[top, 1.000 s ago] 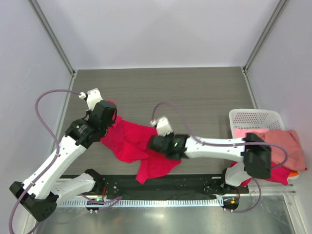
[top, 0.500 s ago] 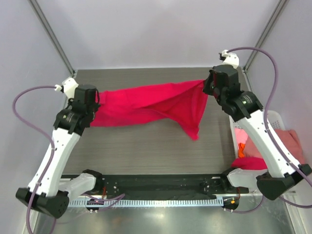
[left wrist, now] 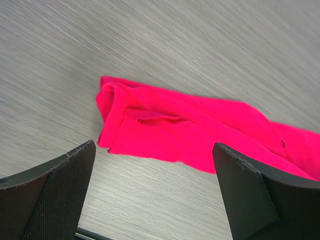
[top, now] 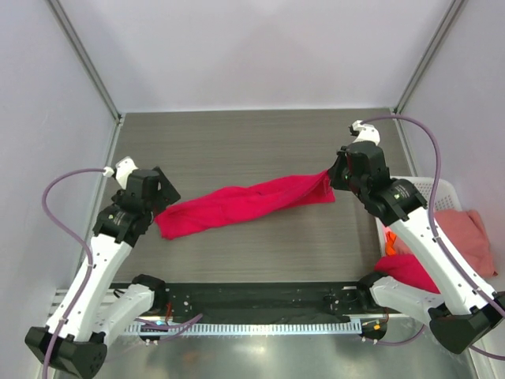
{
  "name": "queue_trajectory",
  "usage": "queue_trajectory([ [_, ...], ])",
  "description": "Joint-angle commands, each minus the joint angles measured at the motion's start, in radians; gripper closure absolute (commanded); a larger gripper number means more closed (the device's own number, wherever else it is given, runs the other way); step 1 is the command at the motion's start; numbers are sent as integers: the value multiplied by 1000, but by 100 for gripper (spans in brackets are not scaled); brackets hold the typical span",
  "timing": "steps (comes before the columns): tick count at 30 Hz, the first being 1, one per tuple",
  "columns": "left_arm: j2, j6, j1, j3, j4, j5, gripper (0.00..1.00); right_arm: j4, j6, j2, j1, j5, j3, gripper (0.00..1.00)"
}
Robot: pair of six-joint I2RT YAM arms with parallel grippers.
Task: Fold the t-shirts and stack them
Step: Flatten the tshirt out
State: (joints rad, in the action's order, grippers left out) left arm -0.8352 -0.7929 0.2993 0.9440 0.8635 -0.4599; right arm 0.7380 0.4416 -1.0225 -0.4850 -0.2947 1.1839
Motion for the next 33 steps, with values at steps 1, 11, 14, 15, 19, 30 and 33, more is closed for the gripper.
queue_trajectory([
  [1, -53, 6, -2, -17, -78, 98, 0, -46, -1, 15, 0, -17, -12, 99],
  [11, -197, -2, -2, -140, -225, 127, 6, -97, 14, -8, 0, -60, -95, 99],
  [14, -242, -12, -2, -137, -248, 93, 7, -111, 17, -5, 0, -44, -110, 99],
  [15, -251, -14, -2, -136, -256, 83, 7, -112, 20, -7, 2, -38, -115, 99],
  [19, -291, -38, -2, -129, -279, 29, 17, -124, 22, -2, 2, -18, -125, 99],
  [30, -366, -127, -2, -146, -271, -20, 19, -134, 13, -1, 0, -17, -133, 99],
  [33, -383, -141, -2, -154, -291, -16, 27, -137, 16, -4, 2, -12, -135, 99],
])
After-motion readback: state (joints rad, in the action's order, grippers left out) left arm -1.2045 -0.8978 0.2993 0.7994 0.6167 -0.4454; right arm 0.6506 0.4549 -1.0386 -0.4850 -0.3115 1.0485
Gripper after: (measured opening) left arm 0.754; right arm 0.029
